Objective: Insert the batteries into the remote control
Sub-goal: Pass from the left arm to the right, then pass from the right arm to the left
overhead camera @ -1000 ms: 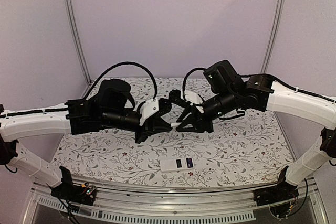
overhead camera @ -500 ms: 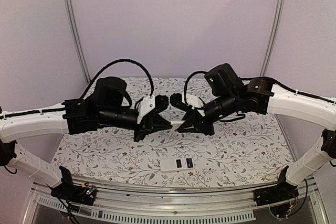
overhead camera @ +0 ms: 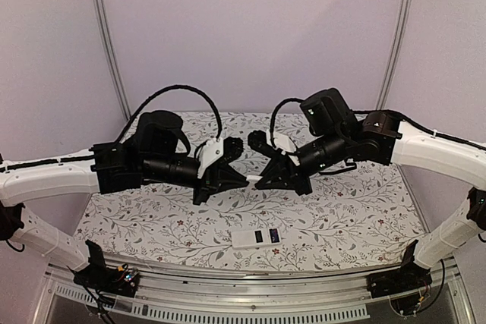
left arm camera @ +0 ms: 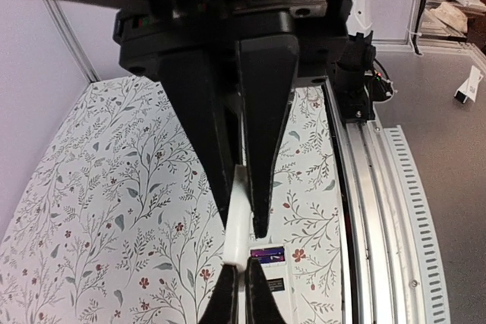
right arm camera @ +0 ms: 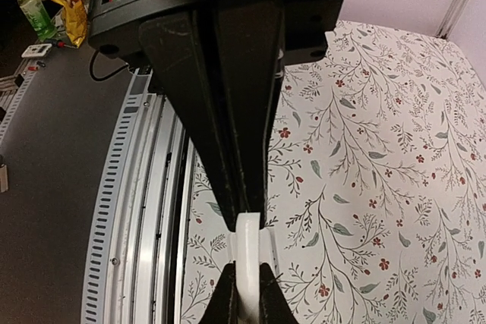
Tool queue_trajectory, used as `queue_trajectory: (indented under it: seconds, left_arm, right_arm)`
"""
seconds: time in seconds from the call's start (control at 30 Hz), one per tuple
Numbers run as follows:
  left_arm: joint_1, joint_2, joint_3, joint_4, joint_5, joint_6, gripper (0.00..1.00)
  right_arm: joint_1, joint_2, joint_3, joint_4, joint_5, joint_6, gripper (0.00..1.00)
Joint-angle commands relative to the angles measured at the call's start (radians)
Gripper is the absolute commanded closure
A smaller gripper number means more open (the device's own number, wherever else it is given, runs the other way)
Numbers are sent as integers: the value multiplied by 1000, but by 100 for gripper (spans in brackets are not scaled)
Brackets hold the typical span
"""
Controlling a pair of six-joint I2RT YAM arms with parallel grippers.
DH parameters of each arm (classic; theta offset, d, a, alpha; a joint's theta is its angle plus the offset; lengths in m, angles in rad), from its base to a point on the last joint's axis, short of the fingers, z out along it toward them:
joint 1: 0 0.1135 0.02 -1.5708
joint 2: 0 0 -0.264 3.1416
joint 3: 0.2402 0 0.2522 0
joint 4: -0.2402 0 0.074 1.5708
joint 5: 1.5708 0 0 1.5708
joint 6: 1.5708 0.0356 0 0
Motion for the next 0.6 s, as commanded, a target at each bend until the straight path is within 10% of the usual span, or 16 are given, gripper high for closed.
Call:
queue_trajectory:
  seconds: [0.0, 0.17, 0.27, 0.33, 0.57]
  left_arm:
    - [14, 5, -7, -6, 5, -3, 100]
    - [15, -4, -9, 10, -19, -20, 99]
    - [21, -29, -32, 63, -103, -61, 45]
    - [32, -62, -62, 113, -144, -88, 29]
    - [51, -175, -210, 468, -63, -313, 31]
  right_arm:
    - [8, -14, -1, 15, -41, 2, 97]
    - [8, -6, 6, 7, -49, 33, 100]
    - [5, -15, 11, 37, -41, 88, 100]
    - [-4, -37, 19, 82, -52, 142, 100]
    - [-22, -154, -120, 476, -183, 444, 100]
